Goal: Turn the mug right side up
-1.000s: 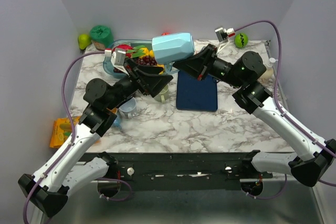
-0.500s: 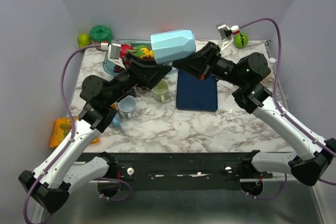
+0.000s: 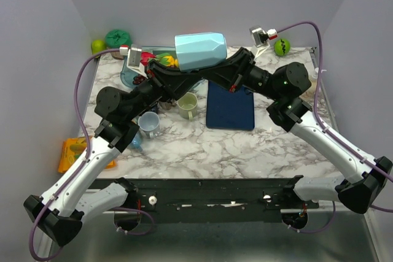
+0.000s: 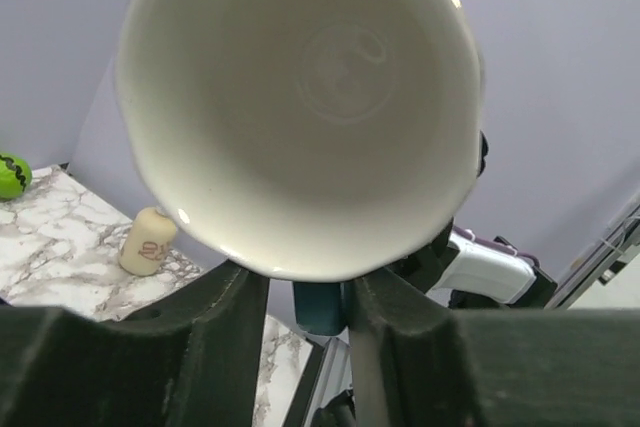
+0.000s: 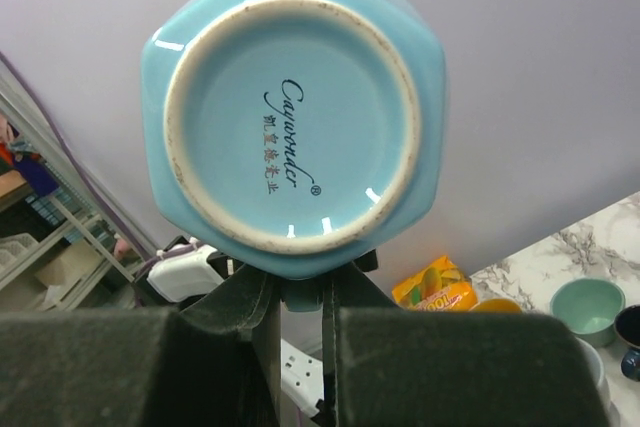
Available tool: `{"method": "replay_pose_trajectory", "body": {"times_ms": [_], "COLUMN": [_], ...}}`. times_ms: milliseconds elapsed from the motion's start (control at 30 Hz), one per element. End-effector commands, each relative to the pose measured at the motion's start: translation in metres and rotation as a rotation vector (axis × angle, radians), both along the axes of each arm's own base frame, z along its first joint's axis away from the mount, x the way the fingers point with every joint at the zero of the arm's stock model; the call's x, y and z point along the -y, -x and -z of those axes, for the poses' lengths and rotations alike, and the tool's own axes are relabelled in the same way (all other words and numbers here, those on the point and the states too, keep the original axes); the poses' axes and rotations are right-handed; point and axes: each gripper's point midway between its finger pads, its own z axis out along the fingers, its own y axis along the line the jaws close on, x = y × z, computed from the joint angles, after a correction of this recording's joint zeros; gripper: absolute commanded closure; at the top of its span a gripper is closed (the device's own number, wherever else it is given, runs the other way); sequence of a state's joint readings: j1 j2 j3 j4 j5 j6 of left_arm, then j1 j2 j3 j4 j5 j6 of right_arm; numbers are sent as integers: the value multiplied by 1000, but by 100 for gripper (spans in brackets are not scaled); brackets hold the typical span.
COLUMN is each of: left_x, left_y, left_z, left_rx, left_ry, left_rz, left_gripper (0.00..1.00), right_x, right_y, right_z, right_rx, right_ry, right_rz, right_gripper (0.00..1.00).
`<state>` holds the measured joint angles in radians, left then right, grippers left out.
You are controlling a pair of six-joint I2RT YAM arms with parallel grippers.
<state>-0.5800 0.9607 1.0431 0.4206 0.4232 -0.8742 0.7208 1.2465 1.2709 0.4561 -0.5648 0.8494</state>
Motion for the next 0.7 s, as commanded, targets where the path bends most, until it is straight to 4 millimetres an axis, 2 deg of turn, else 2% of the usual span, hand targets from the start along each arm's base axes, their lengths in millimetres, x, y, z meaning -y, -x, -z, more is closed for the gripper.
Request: {"method": "replay_pose_trajectory", "body": {"times_ms": [0, 33, 67, 167, 200, 267, 300, 367, 400, 500, 567, 600, 667], "left_x": [-6, -8, -11, -19, -20, -28, -28, -34, -36, -44, -50, -51, -58], "left_y": [8, 6, 7, -2, -8, -16, -21, -23, -25, -28, -27, -29, -32], "left_z": [-22, -21, -23, -20, -12, -9, 1, 6, 12, 25, 26, 41, 48], "left_rx": [55, 55, 61, 26, -10, -42, -79, -98, -120, -160, -164, -208, -225], "left_ry": [40, 43, 49, 36, 11, -1, -32, -46, -61, -97, -112, -158, -211], "left_rz": [-4, -22, -35, -114, -138, -205, -225, -257, -279, -324, -352, -365, -415], "left_gripper": [80, 85, 98, 100, 100, 100, 100, 100, 100, 100, 100, 100, 100], "right_x": [-2, -2, -3, -6, -8, -9, -9, -9, -9, 0, 10, 12, 22], "right_y": [17, 14, 11, -4, -7, -16, -19, -22, -25, -36, -44, -47, -54], "right_z": [-9, -7, -4, 19, 31, 50, 59, 75, 81, 103, 111, 127, 139], "right_rx": [46, 38, 33, -31, -63, -113, -144, -175, -197, -279, -319, -354, -398], "right_ry": [-30, -24, -13, 53, 84, 119, 137, 157, 167, 174, 167, 193, 204], "right_rz": [-44, -29, -17, 37, 45, 80, 93, 107, 120, 203, 279, 302, 371], "right_gripper": [99, 99, 99, 99, 99, 97, 91, 79, 60, 44, 37, 34, 32]}}
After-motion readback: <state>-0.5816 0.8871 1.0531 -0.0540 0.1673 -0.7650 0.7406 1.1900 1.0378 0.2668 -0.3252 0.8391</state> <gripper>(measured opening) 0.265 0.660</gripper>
